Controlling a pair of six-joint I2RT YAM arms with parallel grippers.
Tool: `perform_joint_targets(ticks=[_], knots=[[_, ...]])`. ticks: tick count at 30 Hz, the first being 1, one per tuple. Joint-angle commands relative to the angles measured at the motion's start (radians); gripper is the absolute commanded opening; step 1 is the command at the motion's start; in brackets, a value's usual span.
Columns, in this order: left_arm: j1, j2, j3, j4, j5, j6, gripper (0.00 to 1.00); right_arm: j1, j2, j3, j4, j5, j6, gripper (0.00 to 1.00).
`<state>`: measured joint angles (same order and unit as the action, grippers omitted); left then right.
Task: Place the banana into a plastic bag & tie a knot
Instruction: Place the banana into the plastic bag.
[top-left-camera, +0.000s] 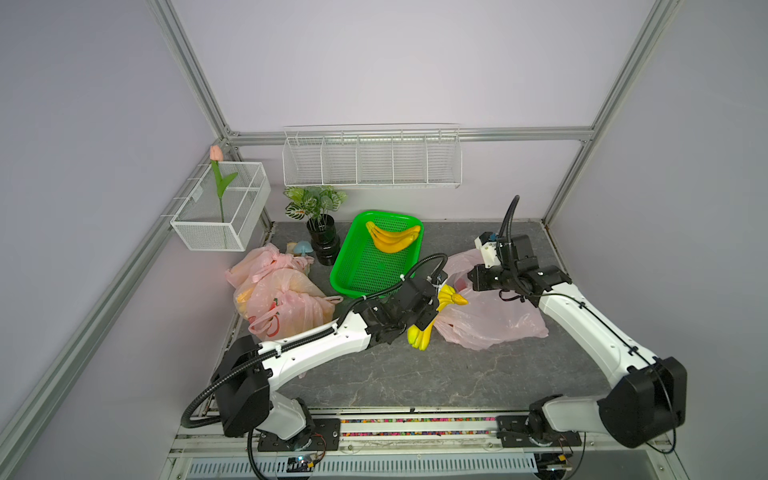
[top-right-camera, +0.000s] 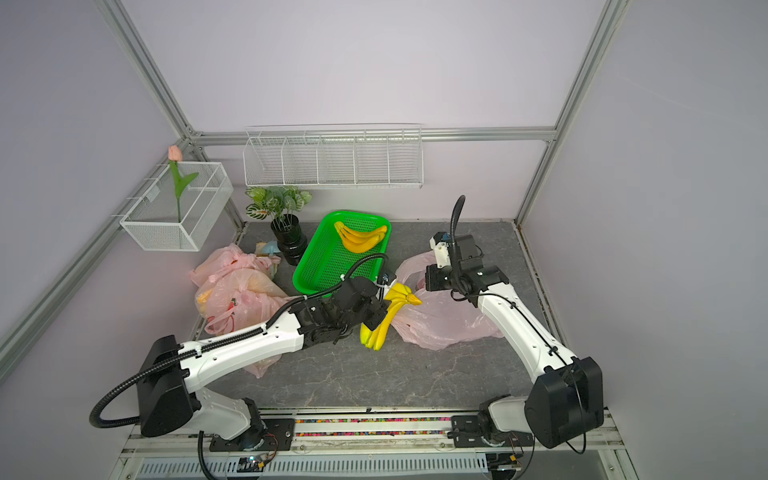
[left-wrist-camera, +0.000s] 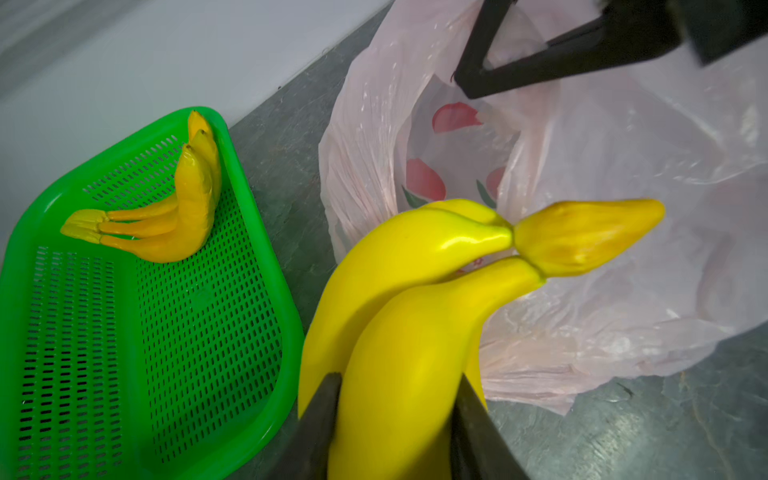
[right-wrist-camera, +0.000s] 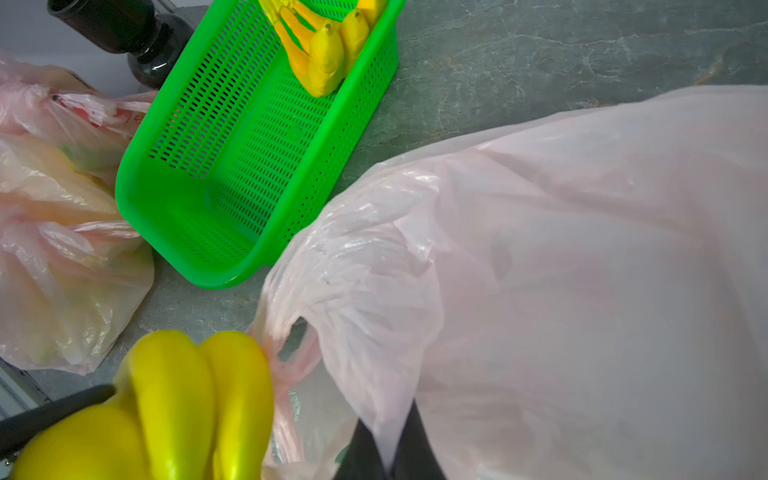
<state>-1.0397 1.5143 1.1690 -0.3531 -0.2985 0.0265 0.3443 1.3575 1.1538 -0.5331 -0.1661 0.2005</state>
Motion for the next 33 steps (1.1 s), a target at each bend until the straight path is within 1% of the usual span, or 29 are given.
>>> perform_joint_targets(ticks=[1, 4, 7, 10, 12, 15, 16, 17, 18, 22, 25, 28, 30, 33], knots=[[0.036, 0.032, 0.064, -0.083, -0.078, -0.038, 0.06, 0.016, -0.012, 0.001, 0.011, -0.040, -0.055, 0.07], [0.084, 0.018, 0.076, -0.111, -0.097, -0.078, 0.07, 0.022, -0.012, 0.001, -0.001, -0.023, -0.071, 0.07], [0.092, 0.034, 0.121, -0.168, -0.131, -0.067, 0.07, 0.032, -0.003, 0.006, -0.005, -0.018, -0.080, 0.07], [0.090, 0.051, 0.137, -0.178, -0.110, -0.056, 0.07, 0.048, 0.006, 0.019, -0.014, -0.018, -0.081, 0.07], [0.089, 0.058, 0.148, -0.189, -0.076, -0.050, 0.08, 0.061, 0.007, 0.025, -0.018, -0.016, -0.082, 0.07], [0.062, 0.033, 0.130, -0.161, -0.096, -0.044, 0.08, 0.070, 0.012, 0.024, -0.016, 0.005, -0.076, 0.07], [0.051, 0.019, 0.119, -0.146, -0.085, -0.030, 0.08, 0.069, 0.016, 0.024, -0.020, 0.012, -0.073, 0.07], [0.047, 0.011, 0.110, -0.130, -0.044, -0.005, 0.09, 0.070, 0.018, 0.024, -0.019, 0.012, -0.069, 0.07], [0.041, 0.013, 0.105, -0.122, -0.026, -0.009, 0.09, 0.071, 0.018, 0.024, -0.017, 0.007, -0.065, 0.07], [0.023, 0.044, 0.118, -0.156, -0.054, -0.054, 0.09, 0.071, 0.005, 0.023, -0.003, -0.006, -0.033, 0.07], [0.021, 0.056, 0.097, -0.138, -0.013, -0.065, 0.09, 0.071, -0.011, 0.020, -0.003, -0.003, -0.017, 0.07], [0.002, 0.103, 0.120, -0.154, -0.001, -0.077, 0.09, 0.070, -0.014, 0.014, 0.001, -0.014, -0.003, 0.07], [-0.013, 0.130, 0.132, -0.157, 0.005, -0.087, 0.10, 0.065, -0.012, 0.008, 0.002, 0.004, 0.021, 0.07], [-0.015, 0.148, 0.123, -0.124, 0.071, -0.126, 0.10, 0.043, -0.035, -0.029, 0.054, -0.004, 0.087, 0.07]])
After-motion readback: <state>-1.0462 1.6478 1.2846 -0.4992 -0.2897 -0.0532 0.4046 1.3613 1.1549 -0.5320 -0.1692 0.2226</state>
